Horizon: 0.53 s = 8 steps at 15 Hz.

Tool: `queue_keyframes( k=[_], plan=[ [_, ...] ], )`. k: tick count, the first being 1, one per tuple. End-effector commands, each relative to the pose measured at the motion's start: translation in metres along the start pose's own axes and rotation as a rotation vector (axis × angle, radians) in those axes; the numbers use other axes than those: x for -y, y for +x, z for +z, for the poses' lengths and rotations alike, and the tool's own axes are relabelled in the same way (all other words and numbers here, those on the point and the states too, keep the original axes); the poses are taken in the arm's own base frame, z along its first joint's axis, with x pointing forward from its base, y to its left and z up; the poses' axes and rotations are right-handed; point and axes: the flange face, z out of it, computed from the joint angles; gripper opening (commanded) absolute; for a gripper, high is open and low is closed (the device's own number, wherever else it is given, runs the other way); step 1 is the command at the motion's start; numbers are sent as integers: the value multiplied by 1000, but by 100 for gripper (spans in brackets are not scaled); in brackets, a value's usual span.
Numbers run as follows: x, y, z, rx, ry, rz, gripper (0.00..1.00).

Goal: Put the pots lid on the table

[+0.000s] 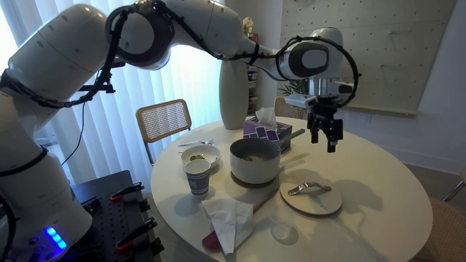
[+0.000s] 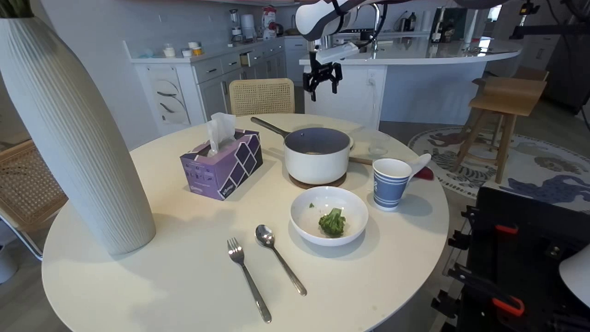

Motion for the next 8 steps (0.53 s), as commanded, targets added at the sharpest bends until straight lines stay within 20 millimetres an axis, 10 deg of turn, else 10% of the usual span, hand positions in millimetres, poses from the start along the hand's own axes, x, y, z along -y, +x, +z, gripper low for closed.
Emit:
queue_keyframes(
  k=[1,8],
  plan=[
    [5,-17,-41,29,-49,25,100],
    [37,-68,-130,33,-78,68,100]
  ],
)
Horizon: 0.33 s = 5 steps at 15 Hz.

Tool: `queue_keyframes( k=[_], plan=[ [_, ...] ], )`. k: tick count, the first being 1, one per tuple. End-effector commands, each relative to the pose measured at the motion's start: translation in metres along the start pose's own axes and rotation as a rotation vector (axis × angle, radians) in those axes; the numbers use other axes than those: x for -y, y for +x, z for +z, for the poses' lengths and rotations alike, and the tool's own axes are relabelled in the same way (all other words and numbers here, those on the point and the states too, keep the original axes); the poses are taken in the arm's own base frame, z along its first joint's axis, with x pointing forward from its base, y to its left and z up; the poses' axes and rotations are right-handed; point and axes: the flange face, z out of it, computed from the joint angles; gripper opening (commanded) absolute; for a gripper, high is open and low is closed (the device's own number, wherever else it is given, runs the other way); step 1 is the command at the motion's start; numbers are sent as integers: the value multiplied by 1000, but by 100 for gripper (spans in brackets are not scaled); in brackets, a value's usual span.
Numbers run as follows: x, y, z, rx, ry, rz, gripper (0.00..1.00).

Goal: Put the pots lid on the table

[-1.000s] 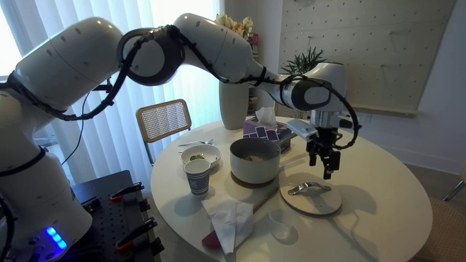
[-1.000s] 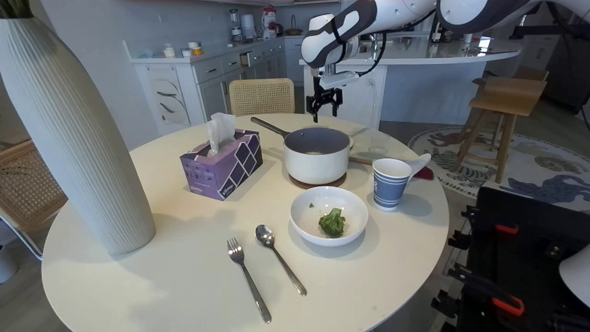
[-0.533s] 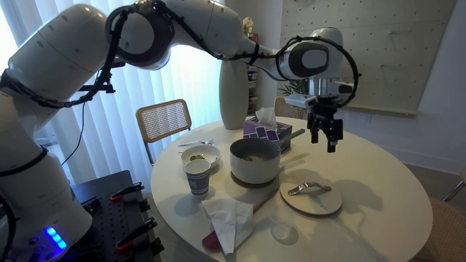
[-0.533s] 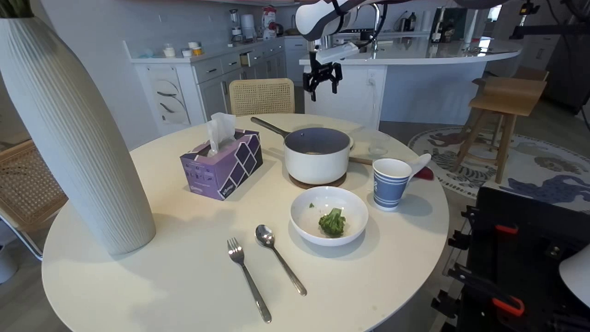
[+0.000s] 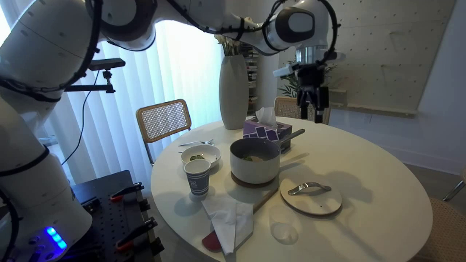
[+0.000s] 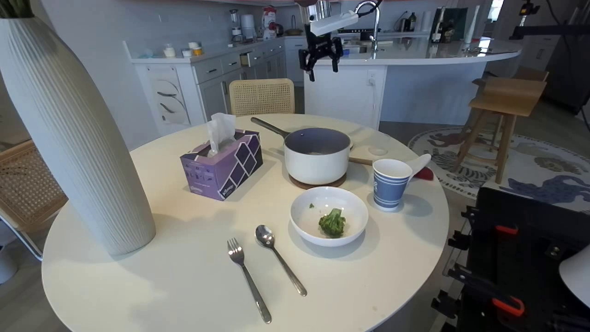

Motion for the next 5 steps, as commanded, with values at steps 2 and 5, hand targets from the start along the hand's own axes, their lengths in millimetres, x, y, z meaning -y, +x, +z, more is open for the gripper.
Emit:
queue_keyframes(
  k=[2,5],
  plan=[
    [9,-16,-28,-3,-5,21,100],
    [16,-32,-44,2,-6,22,100]
  ],
)
